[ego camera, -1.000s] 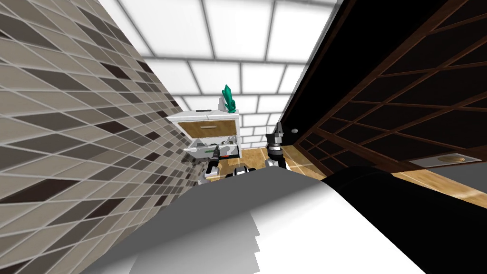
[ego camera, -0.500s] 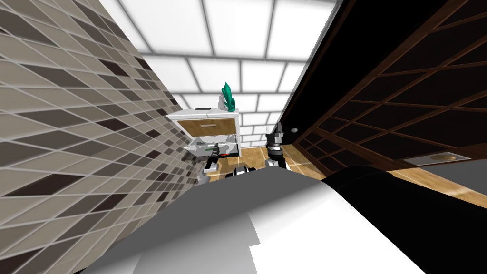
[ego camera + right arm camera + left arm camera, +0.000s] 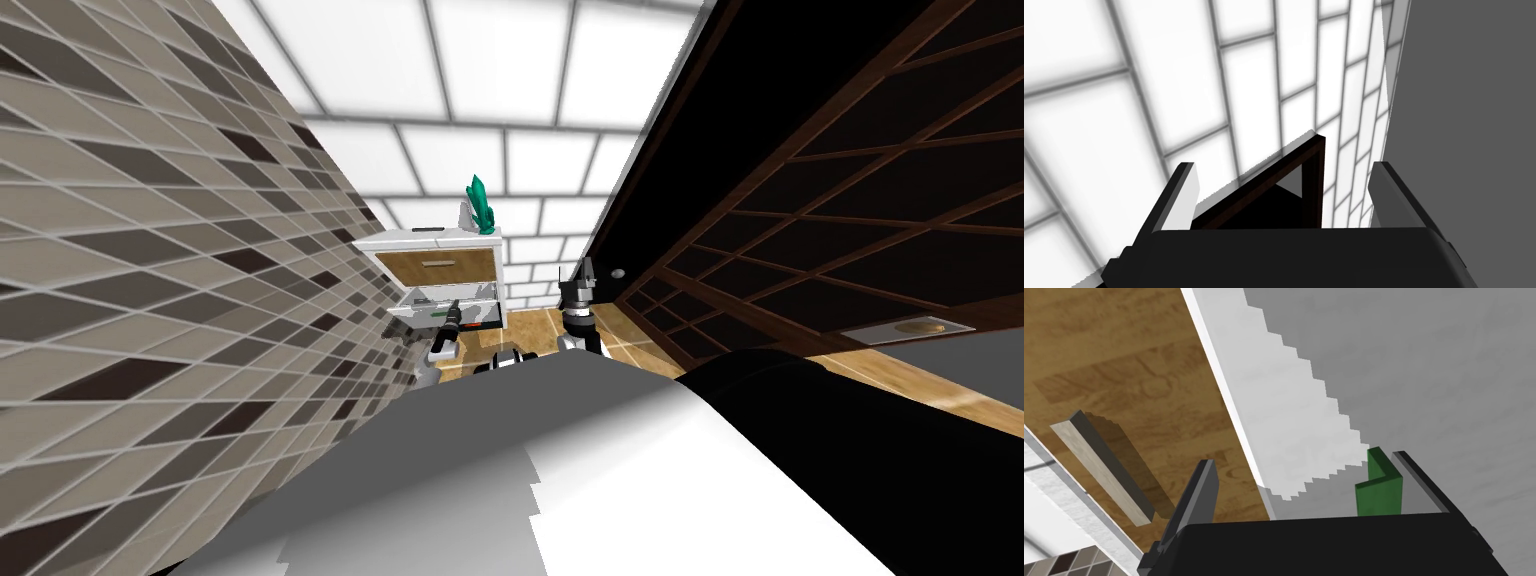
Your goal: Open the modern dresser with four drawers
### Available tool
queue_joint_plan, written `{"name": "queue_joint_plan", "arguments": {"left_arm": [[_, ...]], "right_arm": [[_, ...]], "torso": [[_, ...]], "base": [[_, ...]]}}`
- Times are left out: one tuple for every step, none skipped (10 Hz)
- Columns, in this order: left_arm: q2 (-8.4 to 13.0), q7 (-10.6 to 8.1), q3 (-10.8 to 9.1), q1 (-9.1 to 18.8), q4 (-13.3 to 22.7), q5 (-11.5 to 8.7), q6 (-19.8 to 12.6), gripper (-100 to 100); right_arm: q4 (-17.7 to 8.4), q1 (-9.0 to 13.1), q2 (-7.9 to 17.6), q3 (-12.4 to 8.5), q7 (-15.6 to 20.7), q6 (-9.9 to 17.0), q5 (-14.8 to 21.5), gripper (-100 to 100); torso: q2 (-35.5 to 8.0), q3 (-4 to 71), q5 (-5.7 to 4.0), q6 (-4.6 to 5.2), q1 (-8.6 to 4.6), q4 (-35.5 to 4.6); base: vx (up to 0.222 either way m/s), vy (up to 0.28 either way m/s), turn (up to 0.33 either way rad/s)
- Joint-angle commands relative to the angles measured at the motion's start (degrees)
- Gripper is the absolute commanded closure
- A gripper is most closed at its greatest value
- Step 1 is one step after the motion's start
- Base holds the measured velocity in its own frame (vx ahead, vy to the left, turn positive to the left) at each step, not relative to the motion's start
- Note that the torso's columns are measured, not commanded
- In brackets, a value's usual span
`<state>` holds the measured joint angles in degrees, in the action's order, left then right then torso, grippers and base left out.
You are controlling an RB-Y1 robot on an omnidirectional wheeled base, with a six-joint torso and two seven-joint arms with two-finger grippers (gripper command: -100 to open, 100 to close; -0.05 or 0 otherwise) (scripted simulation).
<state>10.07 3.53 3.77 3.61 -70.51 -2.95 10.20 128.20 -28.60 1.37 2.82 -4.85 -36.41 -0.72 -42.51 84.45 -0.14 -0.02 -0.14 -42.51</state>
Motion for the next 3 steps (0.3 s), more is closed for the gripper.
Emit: {"name": "queue_joint_plan", "arguments": {"left_arm": [[0.0, -0.01, 0.01, -0.1, 0.1, 0.0, -0.1, 0], [0.0, -0.02, 0.02, -0.1, 0.2, 0.0, -0.1, 0], [0.0, -0.03, 0.03, -0.2, 0.2, 0.0, -0.2, 0]], "right_arm": [[0.0, 0.0, 0.0, 0.0, 0.0, 0.0, 0.0, 0], [0.0, 0.0, 0.0, 0.0, 0.0, 0.0, 0.0, 0], [0.0, 0.0, 0.0, 0.0, 0.0, 0.0, 0.0, 0]], "torso": [[0.1, 0.0, 0.04, 0.01, 0.03, 0.1], [0.1, 0.1, 0.06, 0.02, 0.06, 0.1], [0.1, 0.1, 0.08, 0.02, 0.08, 0.1]], "base": [[0.000, 0.000, 0.000], [0.000, 0.000, 0.000], [0.000, 0.000, 0.000]]}}
